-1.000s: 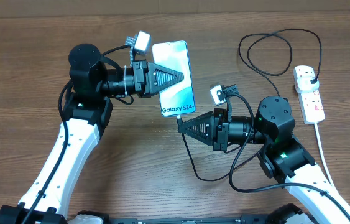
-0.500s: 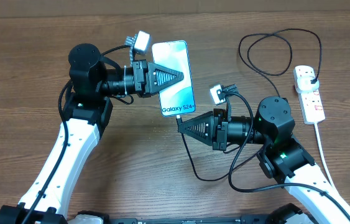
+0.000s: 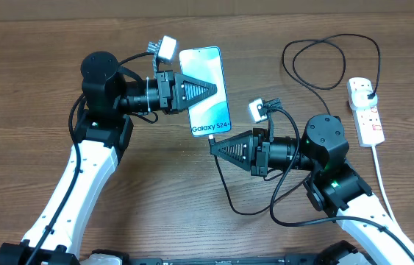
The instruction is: Plug charger to phone and switch on socket
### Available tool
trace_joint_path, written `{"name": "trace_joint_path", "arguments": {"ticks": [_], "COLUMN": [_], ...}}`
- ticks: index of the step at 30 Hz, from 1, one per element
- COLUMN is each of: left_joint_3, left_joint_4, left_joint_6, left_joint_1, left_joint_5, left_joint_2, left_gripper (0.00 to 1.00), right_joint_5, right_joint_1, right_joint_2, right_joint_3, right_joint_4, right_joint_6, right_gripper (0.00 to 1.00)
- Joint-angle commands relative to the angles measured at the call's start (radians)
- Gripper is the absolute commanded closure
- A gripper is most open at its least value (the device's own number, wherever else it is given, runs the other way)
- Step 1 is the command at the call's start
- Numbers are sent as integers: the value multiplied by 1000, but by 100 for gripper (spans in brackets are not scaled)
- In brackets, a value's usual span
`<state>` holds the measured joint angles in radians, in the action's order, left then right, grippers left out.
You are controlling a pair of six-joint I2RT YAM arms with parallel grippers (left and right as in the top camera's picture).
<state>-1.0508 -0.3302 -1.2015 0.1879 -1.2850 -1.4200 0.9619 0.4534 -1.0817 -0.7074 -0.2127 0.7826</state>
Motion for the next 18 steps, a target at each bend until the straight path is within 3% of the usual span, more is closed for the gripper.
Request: {"name": "trace_joint_path", "arguments": {"ticks": [1, 18], "left_joint_3": [-10, -10], "left_joint_4": [-5, -4], "left_joint_6": [31, 31], "left_joint_1": [7, 7], "left_joint_5": [-51, -53], "left_joint_2": [18, 18], "left_gripper": [96, 96], "right_joint_5": [-81, -98], "right_joint_1": [-2, -21], "right_joint_2": [14, 14], "right_joint_3": [2, 2], "right_joint_4": [-26, -26], "right_joint_6": [6, 6], "right_gripper": [96, 96]}}
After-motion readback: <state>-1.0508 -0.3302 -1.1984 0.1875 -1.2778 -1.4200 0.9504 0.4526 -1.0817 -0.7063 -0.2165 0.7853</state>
